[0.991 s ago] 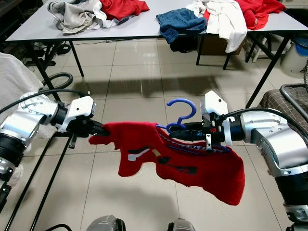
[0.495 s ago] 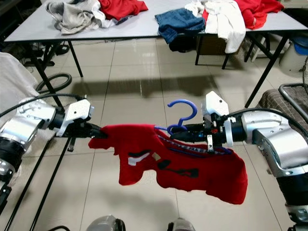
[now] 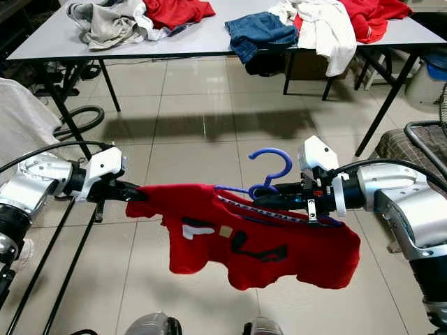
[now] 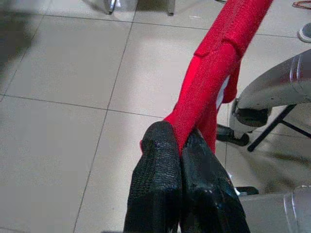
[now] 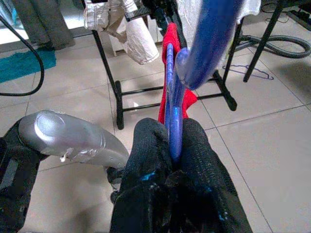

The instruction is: Hang hanger

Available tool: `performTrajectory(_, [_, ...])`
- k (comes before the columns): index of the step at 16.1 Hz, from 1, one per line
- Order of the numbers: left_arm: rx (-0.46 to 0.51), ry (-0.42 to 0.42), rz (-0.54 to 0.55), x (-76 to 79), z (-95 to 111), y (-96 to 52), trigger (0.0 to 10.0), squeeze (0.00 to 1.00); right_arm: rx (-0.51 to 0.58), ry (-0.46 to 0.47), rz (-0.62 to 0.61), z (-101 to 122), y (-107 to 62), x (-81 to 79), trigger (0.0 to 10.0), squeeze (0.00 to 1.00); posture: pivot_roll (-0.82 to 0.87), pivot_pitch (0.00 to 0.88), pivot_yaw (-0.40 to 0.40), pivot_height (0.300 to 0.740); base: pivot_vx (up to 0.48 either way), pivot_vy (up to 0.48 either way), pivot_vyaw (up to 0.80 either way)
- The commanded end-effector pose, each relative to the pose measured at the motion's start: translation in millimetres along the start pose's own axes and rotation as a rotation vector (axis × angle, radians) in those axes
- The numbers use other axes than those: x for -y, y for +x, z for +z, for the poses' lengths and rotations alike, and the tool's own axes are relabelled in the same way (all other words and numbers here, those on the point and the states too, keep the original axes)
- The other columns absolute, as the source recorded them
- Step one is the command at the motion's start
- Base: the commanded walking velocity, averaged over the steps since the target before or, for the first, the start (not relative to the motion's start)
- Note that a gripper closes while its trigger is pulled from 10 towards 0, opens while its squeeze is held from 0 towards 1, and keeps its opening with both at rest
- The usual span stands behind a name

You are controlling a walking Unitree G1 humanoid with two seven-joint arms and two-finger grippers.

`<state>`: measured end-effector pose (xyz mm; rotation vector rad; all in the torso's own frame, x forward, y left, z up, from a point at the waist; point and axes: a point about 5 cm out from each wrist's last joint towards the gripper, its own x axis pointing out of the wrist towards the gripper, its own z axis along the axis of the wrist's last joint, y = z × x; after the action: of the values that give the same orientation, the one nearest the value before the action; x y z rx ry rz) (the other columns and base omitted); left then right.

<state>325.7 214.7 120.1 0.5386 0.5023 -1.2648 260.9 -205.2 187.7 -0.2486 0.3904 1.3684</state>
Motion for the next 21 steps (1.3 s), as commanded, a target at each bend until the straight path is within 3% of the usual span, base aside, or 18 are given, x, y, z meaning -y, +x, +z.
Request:
performTrajectory(1, [-0.065,0.001,0.060,-6.4,-5,-12.1,0.0,0.00,0.015,-0.038,-0.001,10,-6.3,-0.7,0.0,0.00,-0.16,0.000,0.045,0.740,0.000,0.000,0.00])
performTrajectory(2, [-0.093,0.018,0.053,-5.7,-6,-12.7,1.9,0.00,0.018,-0.039,-0.002,10,-5.4,-0.7,0.0,0.00,-0.16,0.000,0.045,0.740,0.000,0.000,0.00])
performTrajectory(3, [-0.044,0.001,0.016,-3.7,-2,-12.2,10.0,0.00,0.020,-0.039,-0.003,10,-3.9,-0.6,0.0,0.00,-0.16,0.000,0.047,0.740,0.000,0.000,0.00])
performTrajectory(4, [0.019,-0.024,0.022,-5.0,3,-11.7,10.0,0.24,0.021,-0.038,-0.004,10,-3.1,-0.7,0.0,0.00,-0.16,0.000,0.048,0.740,0.000,0.000,0.00])
performTrajectory(5, [0.055,-0.028,0.031,-6.5,7,-11.7,10.0,1.00,0.024,-0.032,-0.009,8,-2.2,-0.5,0.0,0.00,-0.16,0.000,0.047,0.740,0.000,0.000,0.00])
performTrajectory(12, [0.190,-0.088,0.017,-4.5,18,-14.9,10.0,1.00,-0.001,0.044,-0.139,-17,2.7,2.1,0.0,0.00,-0.14,0.000,0.049,0.740,0.000,0.000,0.00])
performTrajectory(13, [0.254,-0.149,0.072,-4.4,18,-13.6,10.0,1.00,-0.031,0.096,-0.251,-33,4.6,4.1,0.0,0.00,-0.14,0.000,0.056,0.740,0.000,0.000,0.00])
performTrajectory(14, [0.329,-0.300,0.102,2.7,13,-7.2,10.0,1.00,-0.041,0.210,-0.466,-57,4.3,8.2,10.0,0.00,-0.14,0.000,0.062,0.740,0.000,0.000,0.00])
performTrajectory(15, [0.376,-0.348,0.100,13.8,10,0.1,10.0,1.00,-0.029,0.286,-0.579,-72,3.6,6.5,10.0,0.00,-0.14,0.000,0.069,0.740,0.000,0.000,0.00])
performTrajectory(16, [0.388,-0.376,0.136,16.6,8,4.6,10.0,0.99,-0.028,0.307,-0.611,-78,3.7,4.1,10.0,0.00,-0.14,0.000,0.072,0.740,0.000,0.000,0.00])
performTrajectory(17, [0.381,-0.391,0.192,18.8,5,9.8,10.0,0.69,-0.023,0.325,-0.648,-83,4.5,1.7,10.0,0.00,-0.15,0.000,0.079,0.740,0.000,0.000,0.00])
performTrajectory(18, [0.317,-0.417,0.335,21.6,-6,22.0,10.0,0.00,-0.020,0.352,-0.794,-94,4.9,0.1,10.0,0.00,-0.15,0.000,0.087,0.740,0.000,0.000,0.00])
performTrajectory(19, [0.334,-0.455,0.456,21.1,-10,30.5,10.0,0.00,-0.020,0.395,-0.910,-104,4.4,-1.1,10.0,0.00,-0.15,0.000,0.089,0.740,0.000,0.000,0.00])
performTrajectory(21, [0.458,-0.596,0.599,19.7,-6,35.3,10.0,0.00,0.013,0.531,-0.991,-114,15.6,-8.2,10.0,0.00,-0.15,0.000,0.096,0.740,0.000,0.000,0.00])
